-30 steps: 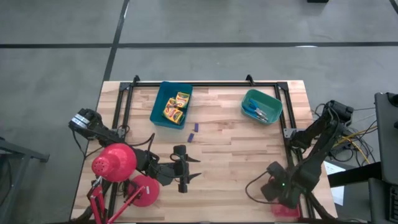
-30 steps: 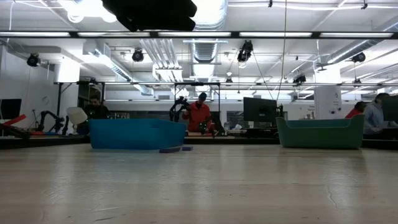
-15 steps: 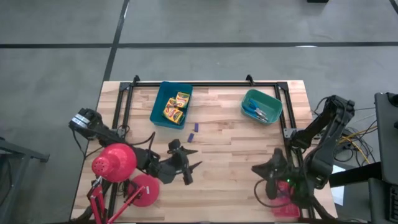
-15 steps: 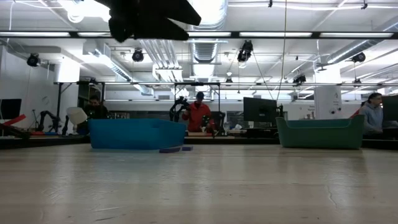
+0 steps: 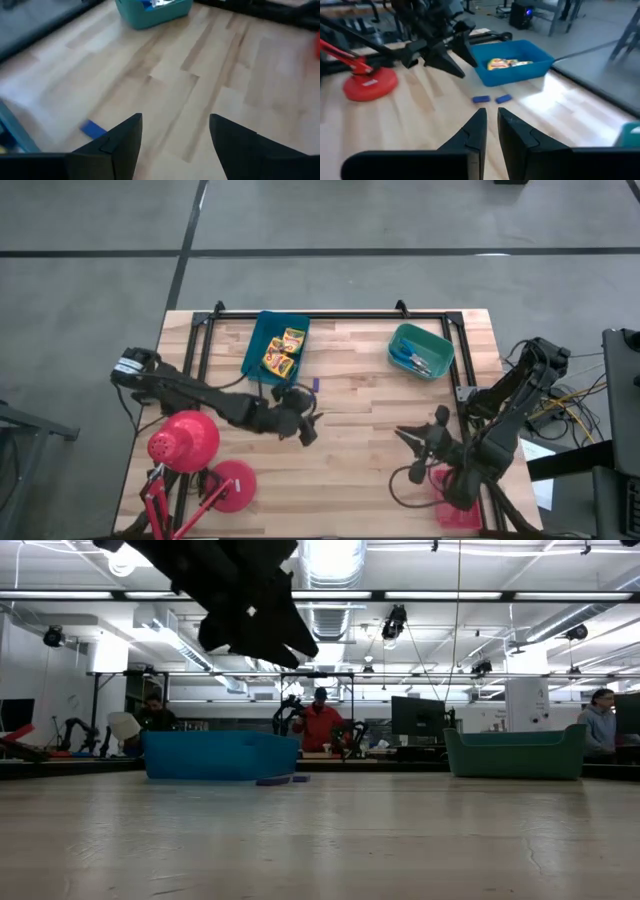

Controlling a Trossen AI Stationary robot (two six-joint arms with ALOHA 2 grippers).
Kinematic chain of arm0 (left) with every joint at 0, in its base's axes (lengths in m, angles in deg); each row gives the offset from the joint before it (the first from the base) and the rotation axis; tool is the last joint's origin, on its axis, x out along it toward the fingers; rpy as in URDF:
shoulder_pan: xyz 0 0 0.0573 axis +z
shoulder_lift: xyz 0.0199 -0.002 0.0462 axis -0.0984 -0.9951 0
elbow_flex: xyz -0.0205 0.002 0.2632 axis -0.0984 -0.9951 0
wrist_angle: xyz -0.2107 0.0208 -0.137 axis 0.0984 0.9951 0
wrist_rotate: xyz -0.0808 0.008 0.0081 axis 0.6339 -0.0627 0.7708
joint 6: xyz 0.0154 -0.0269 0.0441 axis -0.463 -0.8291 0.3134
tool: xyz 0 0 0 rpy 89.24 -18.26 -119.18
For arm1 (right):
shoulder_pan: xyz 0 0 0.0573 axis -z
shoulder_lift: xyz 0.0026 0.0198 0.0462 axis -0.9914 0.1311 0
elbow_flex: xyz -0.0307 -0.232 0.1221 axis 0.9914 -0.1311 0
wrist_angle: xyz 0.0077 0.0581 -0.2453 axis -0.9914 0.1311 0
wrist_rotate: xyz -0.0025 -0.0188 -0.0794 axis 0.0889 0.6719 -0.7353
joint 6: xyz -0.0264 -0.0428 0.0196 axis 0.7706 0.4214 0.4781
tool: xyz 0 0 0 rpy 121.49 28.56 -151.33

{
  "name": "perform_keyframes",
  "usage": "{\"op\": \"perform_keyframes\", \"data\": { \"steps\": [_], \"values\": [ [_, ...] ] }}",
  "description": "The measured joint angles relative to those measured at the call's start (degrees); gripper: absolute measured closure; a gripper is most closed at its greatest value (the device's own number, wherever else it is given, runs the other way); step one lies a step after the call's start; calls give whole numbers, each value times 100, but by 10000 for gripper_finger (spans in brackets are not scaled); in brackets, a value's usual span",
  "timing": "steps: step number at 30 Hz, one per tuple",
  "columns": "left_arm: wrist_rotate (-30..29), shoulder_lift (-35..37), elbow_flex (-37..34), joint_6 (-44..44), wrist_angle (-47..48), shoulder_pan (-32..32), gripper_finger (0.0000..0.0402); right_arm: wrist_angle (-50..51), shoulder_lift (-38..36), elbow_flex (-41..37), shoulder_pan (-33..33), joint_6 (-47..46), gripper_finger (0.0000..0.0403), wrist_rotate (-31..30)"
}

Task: Pick & Place School Supplies
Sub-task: Put the purple eraser into the red bin

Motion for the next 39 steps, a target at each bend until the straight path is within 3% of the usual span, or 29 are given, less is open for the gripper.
{"op": "perform_keyframes", "data": {
  "steps": [6, 9, 13, 17, 19, 23, 30, 34, 39],
  "values": [
    [377, 217, 77, 1720, 256, 522, 165, 27, -11, -299, 163, 1875, 360, 193],
    [571, 268, 43, 1944, 318, 695, 165, 15, -13, -355, 291, 2123, 360, 116],
    [597, 240, 0, 1303, 516, 856, 165, 6, -26, -353, 528, 1328, 360, -217],
    [572, 240, 0, 323, 752, 970, 165, -4, -26, -353, 759, 704, 360, -188],
    [563, 240, 0, 230, 855, 967, 165, -17, -26, -353, 882, 526, 360, -17],
    [782, 243, -5, -115, 859, 918, 165, -147, -26, -353, 1074, 531, 360, 146],
    [1430, 243, -79, -2271, 1029, 1018, 165, -473, -14, -286, 1451, 1606, 340, 115],
    [960, 231, -81, -2254, 1474, 1064, 165, -526, -13, -286, 1655, 1851, 316, 114],
    [599, 225, -90, -1336, 1468, 1069, 165, -521, -13, -286, 1896, 2135, 294, 111]
  ]
}}
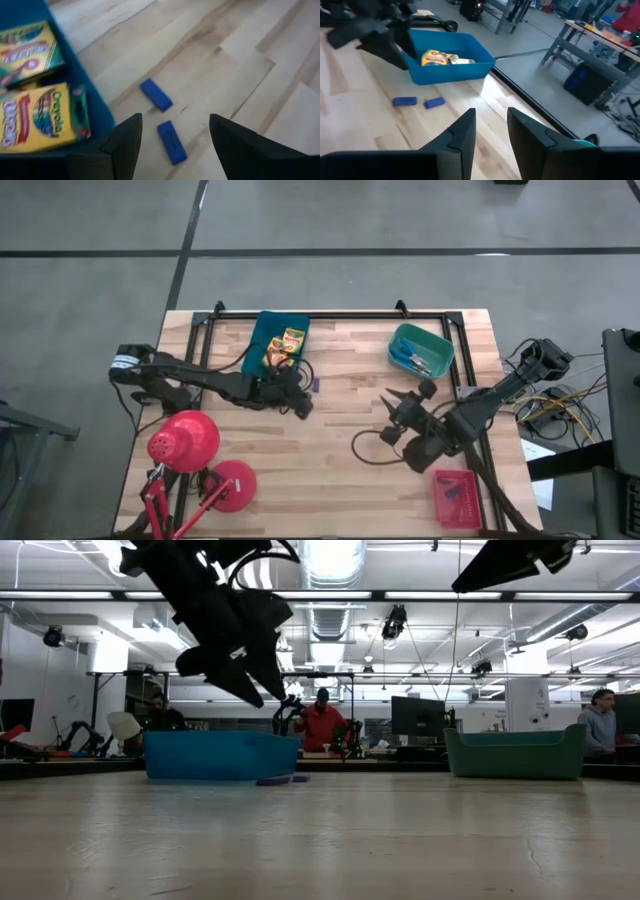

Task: Pick & Place School Supplies
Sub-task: Put the purple eraser into the red bin

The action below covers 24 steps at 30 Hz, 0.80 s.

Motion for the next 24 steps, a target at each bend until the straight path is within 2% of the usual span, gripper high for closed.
{"op": "perform_keyframes", "data": {
  "steps": [7, 12, 17, 24],
  "values": [
    [46, -79, 0, 82, -164, -81, 165, 5, 0, 0, 210, 13, 278, 7],
    [-30, -550, 22, 136, -308, -87, 165, 4, 0, 0, 208, -227, 273, 42],
    [-72, -966, 137, -61, -279, -87, 165, 19, 0, 0, 206, -219, 276, 56],
    [-97, -1191, 128, 6, -290, -101, 165, 31, 0, 0, 206, -205, 286, 107]
  ]
}}
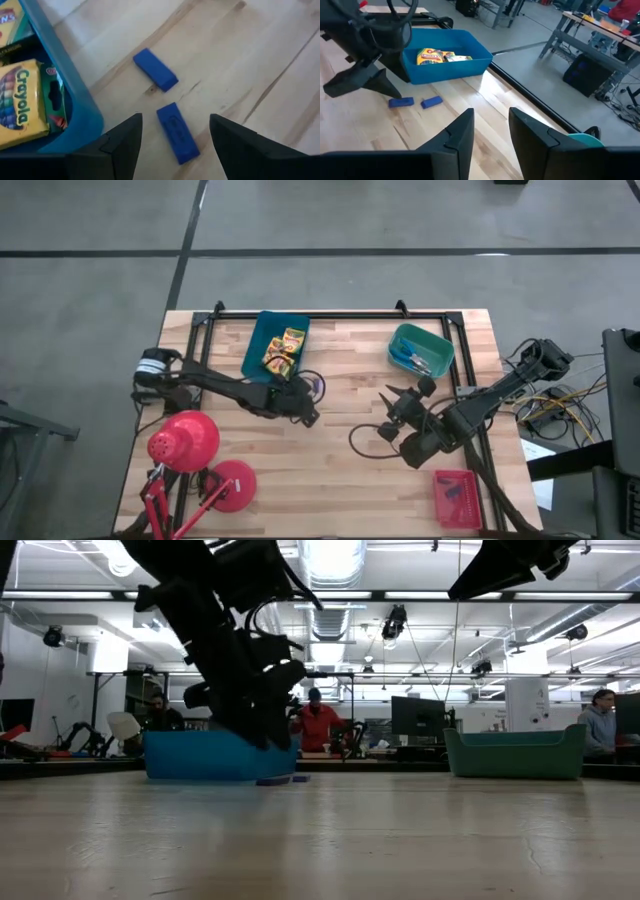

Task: Pick & Place School Supplies
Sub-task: Put the purple eraser into the red bin

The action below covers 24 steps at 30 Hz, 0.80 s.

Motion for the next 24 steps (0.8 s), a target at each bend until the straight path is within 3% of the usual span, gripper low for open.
{"op": "perform_keyframes", "data": {
  "steps": [12, 24],
  "values": [
    [192, -639, 107, -333, -22, -22, 165, 5, 0, -9, 0, 0, 296, 0],
    [165, -711, 135, -411, -25, -24, 167, 17, 0, -11, -2, 0, 287, 0]
  ]
}}
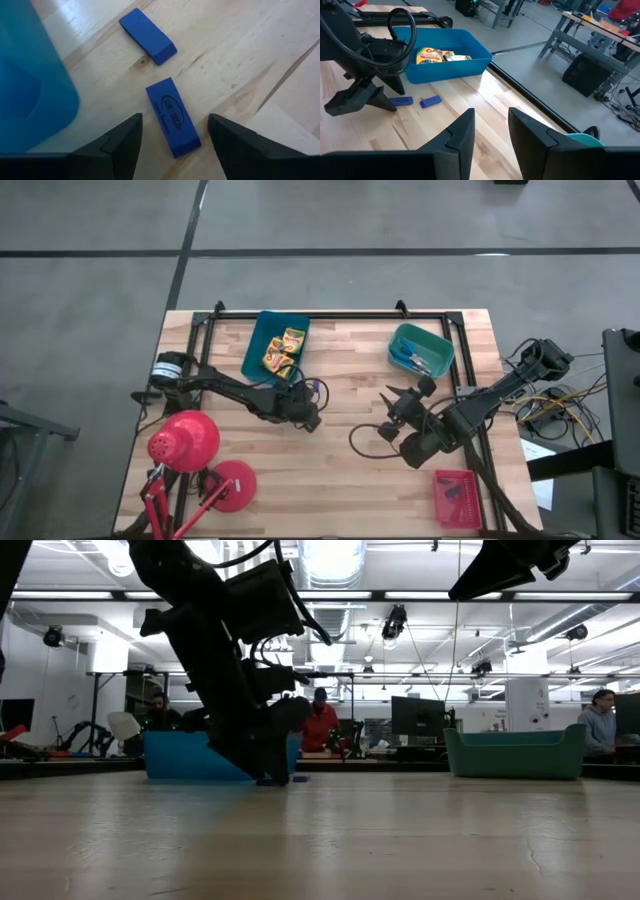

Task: Pick & Place School Supplies
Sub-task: Put the purple eraser into the red bin

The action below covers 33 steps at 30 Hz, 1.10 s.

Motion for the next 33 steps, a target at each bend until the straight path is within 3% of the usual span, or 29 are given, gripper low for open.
{"op": "perform_keyframes", "data": {
  "steps": [18, 33],
  "values": [
    [44, 0, -15, -76, 11, 0, 279, -2, 0, 0, 0, 1, 307, -2],
    [33, 0, 23, 210, 20, 2, 300, -7, 0, -1, 4, 0, 309, 166]
  ]
}}
